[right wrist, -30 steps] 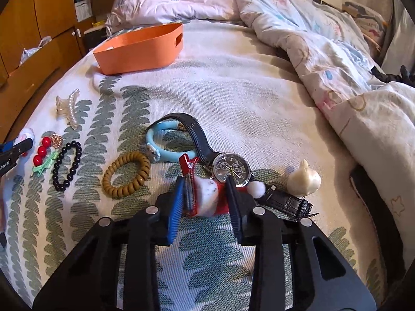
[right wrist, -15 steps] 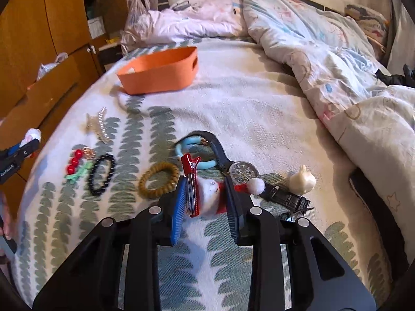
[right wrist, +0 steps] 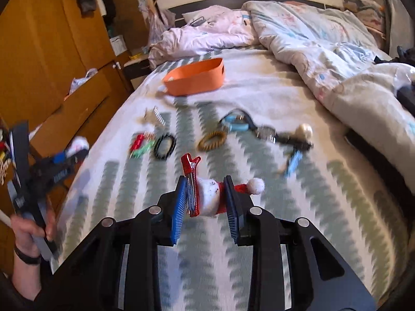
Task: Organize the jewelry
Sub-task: 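Close and lift the left tool on the bunny clip while the right tool lifts the Santa-hat clip, then open the left tool to drop the bunny clip while the right tool drops the Santa-hat clip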
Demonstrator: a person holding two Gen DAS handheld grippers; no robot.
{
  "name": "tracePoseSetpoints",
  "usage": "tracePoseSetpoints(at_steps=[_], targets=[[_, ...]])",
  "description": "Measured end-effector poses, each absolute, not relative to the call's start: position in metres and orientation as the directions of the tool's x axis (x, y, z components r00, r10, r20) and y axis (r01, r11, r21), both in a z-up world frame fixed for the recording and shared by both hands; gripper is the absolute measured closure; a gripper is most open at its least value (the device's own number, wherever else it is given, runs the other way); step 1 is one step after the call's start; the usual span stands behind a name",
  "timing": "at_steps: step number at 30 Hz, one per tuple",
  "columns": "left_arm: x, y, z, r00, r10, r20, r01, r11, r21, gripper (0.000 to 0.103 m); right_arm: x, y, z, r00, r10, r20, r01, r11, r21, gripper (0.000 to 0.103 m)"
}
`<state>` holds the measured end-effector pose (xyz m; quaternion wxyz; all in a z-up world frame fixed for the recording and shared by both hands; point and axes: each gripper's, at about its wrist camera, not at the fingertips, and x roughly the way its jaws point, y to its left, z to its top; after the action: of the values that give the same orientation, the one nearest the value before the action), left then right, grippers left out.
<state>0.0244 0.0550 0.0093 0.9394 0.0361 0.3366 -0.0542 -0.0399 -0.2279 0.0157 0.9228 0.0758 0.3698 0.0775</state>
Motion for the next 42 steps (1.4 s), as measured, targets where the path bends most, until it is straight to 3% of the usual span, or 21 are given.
tracePoseSetpoints(at_steps=[13,37,42], targets=[[-0.031,0.052,-0.028,0.693,-0.061,-0.718,0.116,0.993,0.028,0.06,-0.093,-0.214,-0.019,0.69,0.178,-0.702,-0.054,0.979,0.196,0.073],[-0.036,0.043,-0.043,0.647,-0.012,-0.762,0.095,0.993,0.065,0.059,-0.084,-0.211,-0.041,0.635,0.159,-0.756,-0.041,0.984,0.172,0.073],[-0.038,0.038,-0.045,0.643,-0.007,-0.766,0.105,0.991,0.079,0.055,-0.082,-0.21,-0.043,0.632,0.157,-0.759,-0.044,0.985,0.166,0.073]])
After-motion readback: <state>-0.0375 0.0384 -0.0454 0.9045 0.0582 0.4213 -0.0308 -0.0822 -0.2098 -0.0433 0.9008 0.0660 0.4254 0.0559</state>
